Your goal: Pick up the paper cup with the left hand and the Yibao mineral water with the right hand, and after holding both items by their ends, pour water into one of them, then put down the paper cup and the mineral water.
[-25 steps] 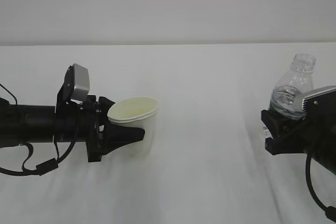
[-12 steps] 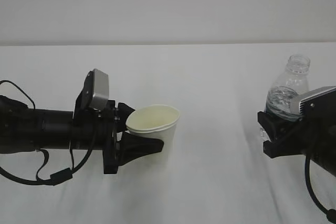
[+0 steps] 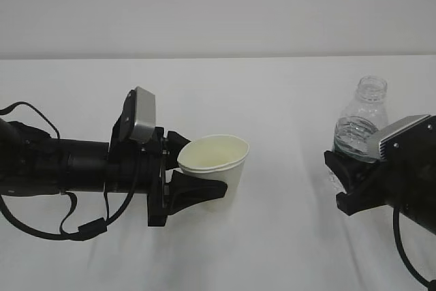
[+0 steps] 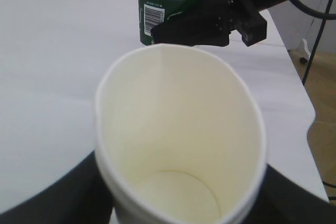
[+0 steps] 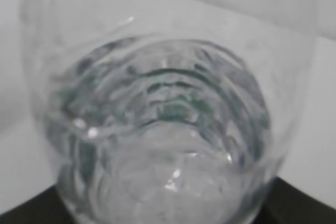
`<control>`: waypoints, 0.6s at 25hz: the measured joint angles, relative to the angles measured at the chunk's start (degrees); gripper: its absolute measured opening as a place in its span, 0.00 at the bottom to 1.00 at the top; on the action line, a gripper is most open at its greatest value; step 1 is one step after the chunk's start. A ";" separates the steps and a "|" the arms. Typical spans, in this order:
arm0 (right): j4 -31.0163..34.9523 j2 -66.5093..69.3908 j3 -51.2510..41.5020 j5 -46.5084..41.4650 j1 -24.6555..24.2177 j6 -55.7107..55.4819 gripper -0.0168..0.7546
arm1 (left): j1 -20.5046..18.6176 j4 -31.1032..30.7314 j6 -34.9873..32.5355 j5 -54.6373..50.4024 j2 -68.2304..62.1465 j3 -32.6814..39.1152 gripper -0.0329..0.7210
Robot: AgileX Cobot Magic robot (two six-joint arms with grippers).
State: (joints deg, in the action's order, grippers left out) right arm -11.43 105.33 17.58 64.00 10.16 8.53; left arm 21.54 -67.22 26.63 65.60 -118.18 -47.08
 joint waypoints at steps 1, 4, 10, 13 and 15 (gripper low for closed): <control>-0.14 0.00 0.00 0.00 0.00 0.31 0.56 | 0.00 0.00 0.00 0.00 0.00 0.00 0.64; -0.17 0.00 0.00 0.00 0.00 1.38 0.56 | 0.00 0.59 0.00 0.00 0.00 0.00 0.64; -0.26 0.00 0.00 -1.58 0.00 2.16 0.56 | 1.28 1.93 0.61 0.00 0.00 -2.96 0.64; -0.26 0.00 0.00 -2.16 0.00 2.16 0.56 | 3.68 1.93 1.23 0.00 0.00 -5.01 0.64; -0.26 0.00 0.00 -2.16 0.00 2.16 0.56 | 4.98 1.93 1.50 0.04 0.00 -5.84 0.63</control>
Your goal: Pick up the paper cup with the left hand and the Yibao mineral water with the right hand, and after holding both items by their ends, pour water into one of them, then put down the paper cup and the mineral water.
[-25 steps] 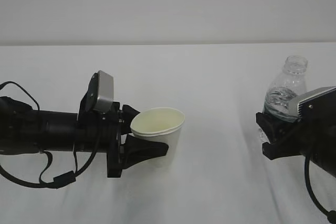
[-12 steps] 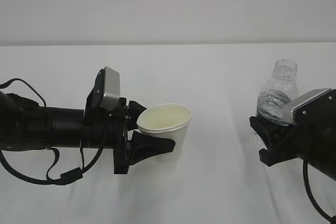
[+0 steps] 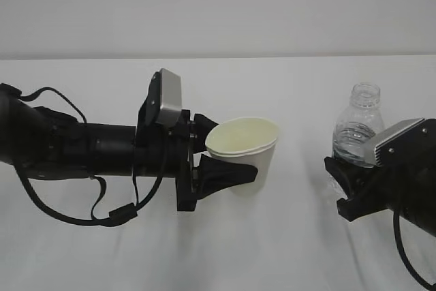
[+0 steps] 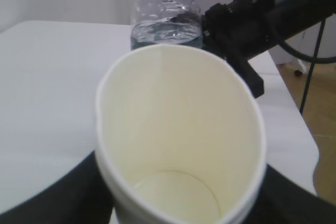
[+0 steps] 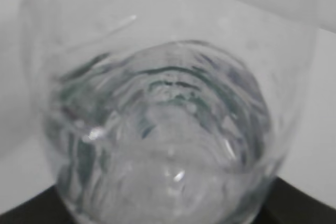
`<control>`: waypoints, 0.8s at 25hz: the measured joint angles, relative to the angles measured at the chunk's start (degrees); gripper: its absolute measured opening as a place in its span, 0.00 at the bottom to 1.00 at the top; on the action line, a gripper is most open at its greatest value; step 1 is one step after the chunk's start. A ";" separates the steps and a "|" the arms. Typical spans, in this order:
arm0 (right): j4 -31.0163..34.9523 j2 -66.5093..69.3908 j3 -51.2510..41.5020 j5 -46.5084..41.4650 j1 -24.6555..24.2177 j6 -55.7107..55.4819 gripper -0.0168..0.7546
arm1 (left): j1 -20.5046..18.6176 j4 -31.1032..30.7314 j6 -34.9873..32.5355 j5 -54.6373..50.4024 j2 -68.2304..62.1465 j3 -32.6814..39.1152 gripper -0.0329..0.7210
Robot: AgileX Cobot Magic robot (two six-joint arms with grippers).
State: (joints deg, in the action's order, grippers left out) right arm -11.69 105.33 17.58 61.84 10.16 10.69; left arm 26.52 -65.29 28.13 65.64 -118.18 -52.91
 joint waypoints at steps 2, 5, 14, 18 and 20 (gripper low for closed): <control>0.00 -0.15 0.00 -0.11 0.00 0.00 0.56 | 0.75 0.00 0.25 0.09 0.00 -0.63 0.63; 0.48 -1.19 -1.09 -0.12 0.00 0.00 0.56 | 1.40 0.00 0.47 0.09 0.00 -1.21 0.63; 1.81 -4.90 -3.30 -0.27 0.00 0.18 0.56 | 2.08 -2.18 3.07 0.09 0.00 -1.44 0.63; 2.46 -6.09 -3.30 -0.27 0.00 -0.02 0.56 | 2.08 -3.18 3.73 0.09 0.00 -1.44 0.63; 2.86 -6.81 -3.30 -0.27 0.00 -0.12 0.56 | 2.08 -3.32 3.83 0.09 0.00 -1.44 0.63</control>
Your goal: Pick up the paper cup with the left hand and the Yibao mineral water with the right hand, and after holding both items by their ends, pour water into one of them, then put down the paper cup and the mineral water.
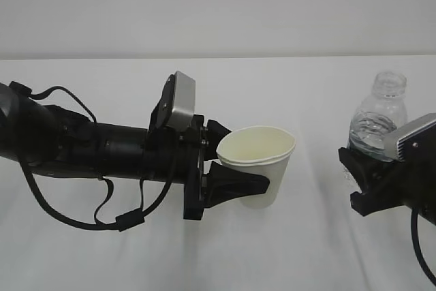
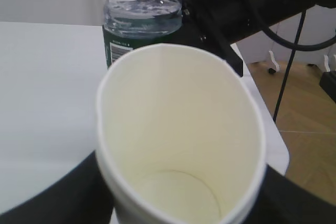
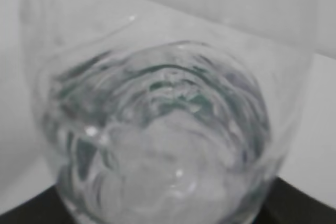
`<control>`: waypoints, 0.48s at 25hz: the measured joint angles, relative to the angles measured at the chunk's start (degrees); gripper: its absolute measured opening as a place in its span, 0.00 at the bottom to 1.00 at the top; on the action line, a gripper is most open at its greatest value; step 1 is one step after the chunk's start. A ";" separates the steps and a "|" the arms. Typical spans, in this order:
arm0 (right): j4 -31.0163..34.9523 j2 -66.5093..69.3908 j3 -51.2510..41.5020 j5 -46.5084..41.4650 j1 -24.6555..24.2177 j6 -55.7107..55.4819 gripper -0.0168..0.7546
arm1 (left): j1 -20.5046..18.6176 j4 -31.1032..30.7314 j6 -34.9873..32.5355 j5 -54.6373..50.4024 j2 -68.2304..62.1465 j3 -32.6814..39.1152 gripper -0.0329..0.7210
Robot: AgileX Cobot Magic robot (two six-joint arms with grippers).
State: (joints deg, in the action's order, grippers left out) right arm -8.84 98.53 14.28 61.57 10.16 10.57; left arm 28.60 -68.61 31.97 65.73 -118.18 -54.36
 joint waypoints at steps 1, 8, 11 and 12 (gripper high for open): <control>0.52 -0.39 0.00 0.00 0.00 -0.14 0.56 | 0.00 0.00 0.00 0.00 0.00 0.00 0.63; 3.41 -3.64 -0.09 -0.99 0.00 -0.95 0.56 | 0.24 -0.11 0.00 0.00 0.00 0.00 0.63; 4.09 -5.86 -0.22 -2.37 0.00 -1.74 0.56 | 1.10 0.11 0.00 0.00 0.00 0.00 0.63; 4.37 -6.88 -0.22 -3.53 0.00 -1.88 0.56 | 1.52 0.22 0.00 0.00 0.00 0.00 0.62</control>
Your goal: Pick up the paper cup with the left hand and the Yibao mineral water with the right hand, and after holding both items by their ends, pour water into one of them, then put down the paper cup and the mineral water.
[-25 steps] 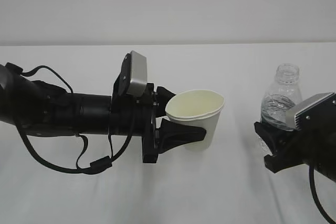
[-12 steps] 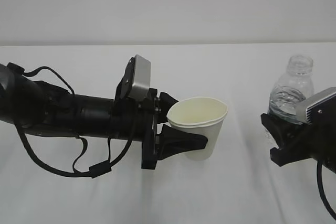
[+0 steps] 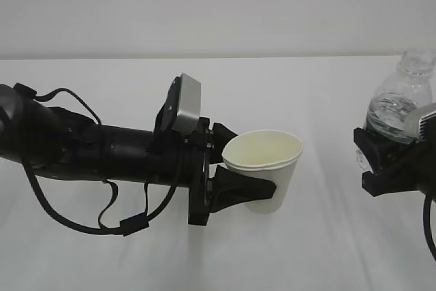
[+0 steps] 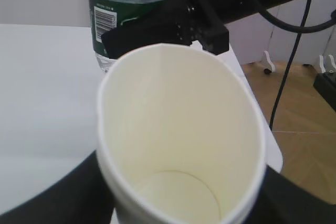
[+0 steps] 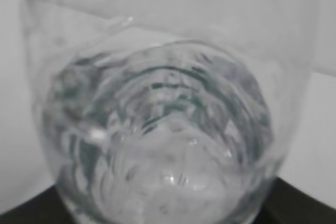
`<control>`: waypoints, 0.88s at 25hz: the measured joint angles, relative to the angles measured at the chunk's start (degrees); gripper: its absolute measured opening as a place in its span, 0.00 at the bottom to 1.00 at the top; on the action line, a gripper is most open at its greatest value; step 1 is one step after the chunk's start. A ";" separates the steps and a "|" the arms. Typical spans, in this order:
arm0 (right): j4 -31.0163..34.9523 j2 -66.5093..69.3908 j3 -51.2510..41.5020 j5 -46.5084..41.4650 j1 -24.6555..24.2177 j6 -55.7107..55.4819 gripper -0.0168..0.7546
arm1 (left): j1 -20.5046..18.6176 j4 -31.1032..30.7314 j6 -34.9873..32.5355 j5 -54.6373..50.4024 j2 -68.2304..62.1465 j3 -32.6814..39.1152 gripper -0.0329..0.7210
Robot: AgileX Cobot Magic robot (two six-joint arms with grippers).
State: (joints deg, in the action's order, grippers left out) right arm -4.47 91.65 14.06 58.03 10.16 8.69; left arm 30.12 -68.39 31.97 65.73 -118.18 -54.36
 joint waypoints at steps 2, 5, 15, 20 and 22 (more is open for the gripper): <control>0.42 -1.97 0.50 -3.85 0.00 -0.13 0.56 | 0.71 0.09 0.00 0.00 0.00 0.00 0.62; 0.79 -4.83 1.48 -8.05 0.00 -0.34 0.56 | 1.68 0.88 0.00 0.00 0.00 0.00 0.62; 1.40 -12.24 4.52 -20.18 0.00 -0.34 0.56 | 2.25 2.46 0.00 0.00 0.00 0.00 0.61; -0.63 -14.40 6.03 -24.51 0.00 -0.31 0.56 | 2.28 2.46 0.00 0.00 0.00 -0.14 0.61; -1.15 -15.03 6.03 -24.86 0.00 0.49 0.56 | 2.28 2.06 0.08 -0.11 0.00 -0.96 0.61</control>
State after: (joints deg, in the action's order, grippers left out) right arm -5.62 76.62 20.09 33.17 10.16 9.18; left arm 32.40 -66.34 32.05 65.62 -118.18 -55.32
